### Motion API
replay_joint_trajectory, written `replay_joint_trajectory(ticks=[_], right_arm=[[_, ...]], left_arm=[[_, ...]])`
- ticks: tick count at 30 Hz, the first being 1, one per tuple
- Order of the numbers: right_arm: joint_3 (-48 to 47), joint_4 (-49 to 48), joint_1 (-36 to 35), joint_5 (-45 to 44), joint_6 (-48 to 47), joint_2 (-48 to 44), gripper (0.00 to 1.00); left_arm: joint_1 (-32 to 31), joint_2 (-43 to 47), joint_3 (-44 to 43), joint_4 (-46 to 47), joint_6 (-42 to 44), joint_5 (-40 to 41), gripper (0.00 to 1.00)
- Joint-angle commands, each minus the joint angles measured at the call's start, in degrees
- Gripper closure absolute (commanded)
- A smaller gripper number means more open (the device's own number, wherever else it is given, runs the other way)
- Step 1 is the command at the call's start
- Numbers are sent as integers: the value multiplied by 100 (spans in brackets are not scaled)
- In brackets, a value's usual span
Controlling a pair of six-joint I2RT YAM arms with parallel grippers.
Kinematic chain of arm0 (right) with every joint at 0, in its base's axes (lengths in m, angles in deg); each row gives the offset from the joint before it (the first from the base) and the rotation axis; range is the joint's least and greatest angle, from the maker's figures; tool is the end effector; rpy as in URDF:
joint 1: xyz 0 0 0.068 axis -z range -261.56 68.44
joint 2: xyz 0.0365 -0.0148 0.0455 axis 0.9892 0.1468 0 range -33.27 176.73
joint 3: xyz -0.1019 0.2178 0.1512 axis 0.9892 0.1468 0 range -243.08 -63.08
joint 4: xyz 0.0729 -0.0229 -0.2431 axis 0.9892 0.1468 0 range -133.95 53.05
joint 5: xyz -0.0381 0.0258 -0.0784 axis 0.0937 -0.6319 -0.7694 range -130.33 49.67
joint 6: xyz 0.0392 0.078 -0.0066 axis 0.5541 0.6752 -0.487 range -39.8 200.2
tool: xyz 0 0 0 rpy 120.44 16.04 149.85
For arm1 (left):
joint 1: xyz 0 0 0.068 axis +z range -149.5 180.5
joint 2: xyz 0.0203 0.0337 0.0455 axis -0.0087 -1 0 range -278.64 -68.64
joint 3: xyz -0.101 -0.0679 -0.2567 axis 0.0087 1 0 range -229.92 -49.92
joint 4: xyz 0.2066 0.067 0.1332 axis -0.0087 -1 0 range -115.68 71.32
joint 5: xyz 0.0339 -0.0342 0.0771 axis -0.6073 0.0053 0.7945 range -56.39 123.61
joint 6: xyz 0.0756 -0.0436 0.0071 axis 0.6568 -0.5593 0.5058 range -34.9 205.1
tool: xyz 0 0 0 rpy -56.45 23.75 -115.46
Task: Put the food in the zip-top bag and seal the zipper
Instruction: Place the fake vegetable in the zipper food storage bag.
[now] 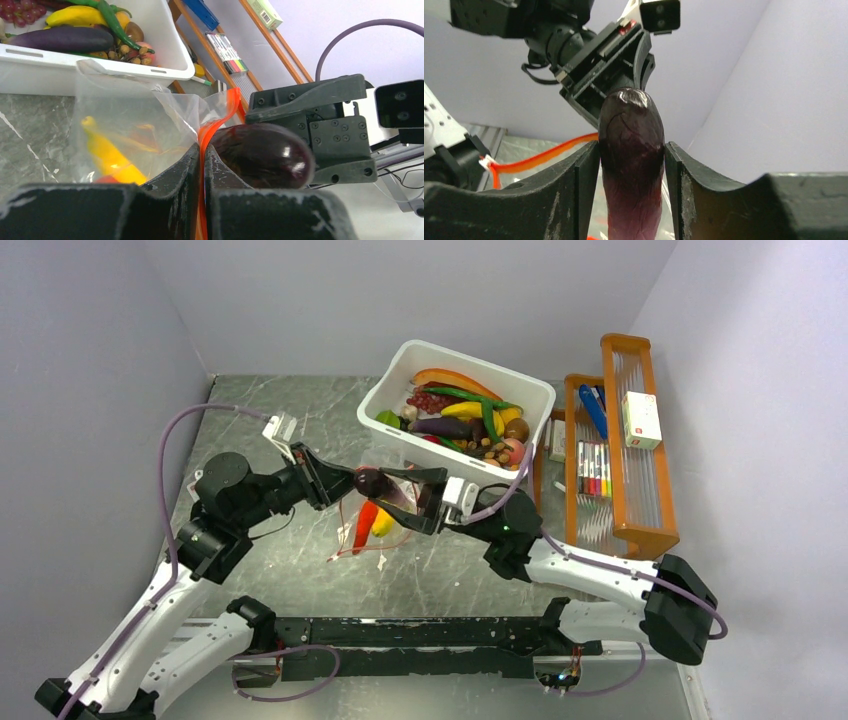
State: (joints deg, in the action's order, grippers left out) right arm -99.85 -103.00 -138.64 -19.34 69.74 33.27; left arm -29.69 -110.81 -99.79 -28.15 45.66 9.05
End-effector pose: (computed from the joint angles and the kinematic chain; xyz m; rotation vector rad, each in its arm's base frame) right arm 0.1258 0.2455 0.3719 -0.8917 0.7139 0.9212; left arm 0.1462 -0.1224 0.3854 0.2228 1.7418 -1.2582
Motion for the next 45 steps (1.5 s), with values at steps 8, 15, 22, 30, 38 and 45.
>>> replay_joint_trajectory(ticks=[8, 15, 22, 30, 38, 45], right_arm=[[-331, 2346, -33, 215, -1534, 17, 59], [-953, 3950, -115, -6, -2307, 192, 65], [-1237, 5428, -128, 372, -3460, 175, 58], [-1889, 6441, -205, 121, -3262, 592, 45], [-2830, 7499, -234, -129, -2989, 841, 41], [-2518, 6832, -226, 225, -2196, 63, 36]], left_arm=[[22, -247, -37, -265, 575, 497, 93], [22, -210, 109, -175, 530, 482, 93], [22, -192, 142, -88, 402, 405, 93], [22, -294, 76, -273, 605, 503, 93], [22, -447, 35, -235, 547, 377, 93], [22, -521, -16, -234, 596, 470, 93]])
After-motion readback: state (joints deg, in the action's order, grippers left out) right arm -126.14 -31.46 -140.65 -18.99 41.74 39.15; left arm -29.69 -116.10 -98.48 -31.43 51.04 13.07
